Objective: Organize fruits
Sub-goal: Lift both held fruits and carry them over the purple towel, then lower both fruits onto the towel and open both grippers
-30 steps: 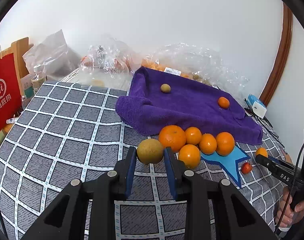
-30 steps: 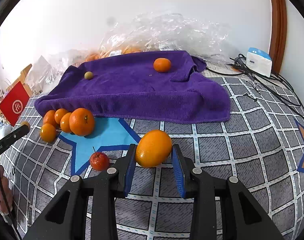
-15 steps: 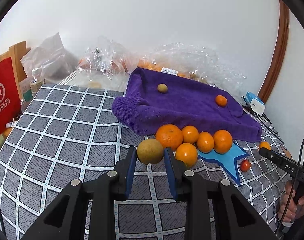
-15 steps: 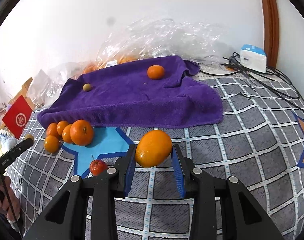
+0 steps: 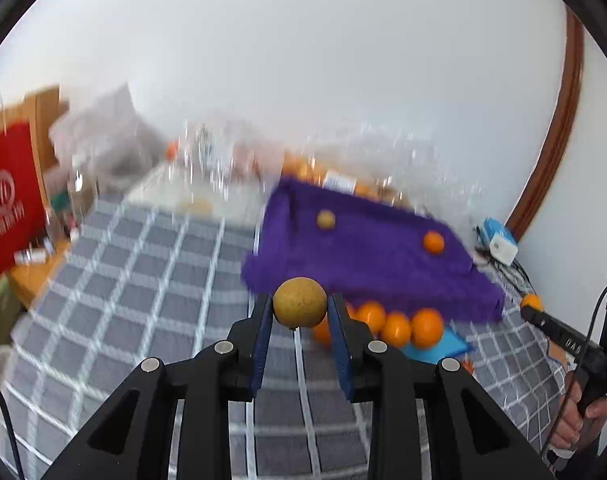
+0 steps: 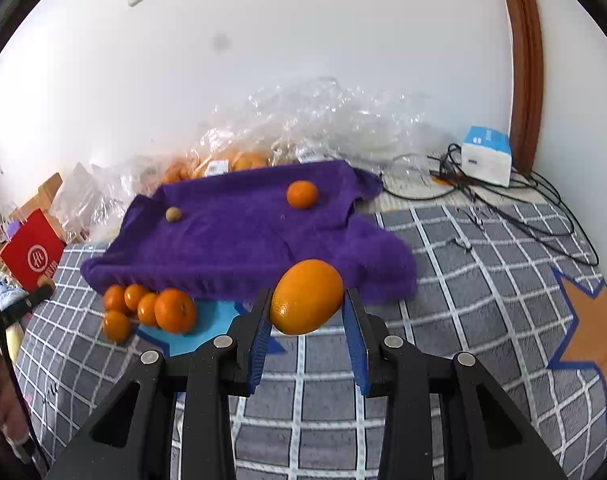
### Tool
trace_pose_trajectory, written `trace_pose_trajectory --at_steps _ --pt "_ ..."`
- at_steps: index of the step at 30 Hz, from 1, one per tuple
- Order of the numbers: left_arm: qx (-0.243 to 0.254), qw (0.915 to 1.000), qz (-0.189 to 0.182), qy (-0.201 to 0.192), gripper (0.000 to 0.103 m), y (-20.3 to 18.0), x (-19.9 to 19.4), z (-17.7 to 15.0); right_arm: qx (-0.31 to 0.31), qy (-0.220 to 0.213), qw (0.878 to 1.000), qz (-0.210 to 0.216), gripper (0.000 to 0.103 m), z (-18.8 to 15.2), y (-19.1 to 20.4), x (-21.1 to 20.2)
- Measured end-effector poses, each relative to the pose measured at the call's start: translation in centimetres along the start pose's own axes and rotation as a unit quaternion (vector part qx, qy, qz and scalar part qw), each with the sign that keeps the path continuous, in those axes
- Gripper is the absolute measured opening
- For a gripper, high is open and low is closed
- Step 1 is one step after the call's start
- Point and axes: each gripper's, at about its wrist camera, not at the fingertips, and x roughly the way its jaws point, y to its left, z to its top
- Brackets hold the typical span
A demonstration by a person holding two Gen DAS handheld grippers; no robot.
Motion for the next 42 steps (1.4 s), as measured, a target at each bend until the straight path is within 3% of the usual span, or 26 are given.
trace_pose_trajectory --at_steps 7,16,22,26,32,42 --pt "0.018 0.9996 -0.016 -0.016 0.027 -2.5 0.6 4.8 0.005 -0.024 1.000 0.007 0.035 3.5 0.7 0.9" --pt "0.027 0.9993 -0.018 -0.018 0.027 -5.7 6.3 9.0 -0.002 -0.034 0.999 0.002 0.035 8.9 2.0 4.3" --pt "0.031 0.9994 -0.011 -0.010 0.027 -5.8 10.8 7.2 -0.002 -0.025 1.000 0.005 0.035 9.4 2.0 7.7" --pt "0.024 0.9993 0.008 0.026 0.027 -4.8 13.6 5.8 -0.001 -0.004 1.000 0.001 0.035 8.6 1.0 10.0" --pt "0.029 0.9988 0.029 0.028 0.027 -4.2 14.6 5.3 0.012 0.015 1.000 -0.004 0.035 7.9 -0.1 12.2" --pt "0.064 0.9957 0.053 0.041 0.027 -4.8 15.6 4.8 -0.034 0.038 0.999 -0.018 0.035 6.5 1.7 14.3"
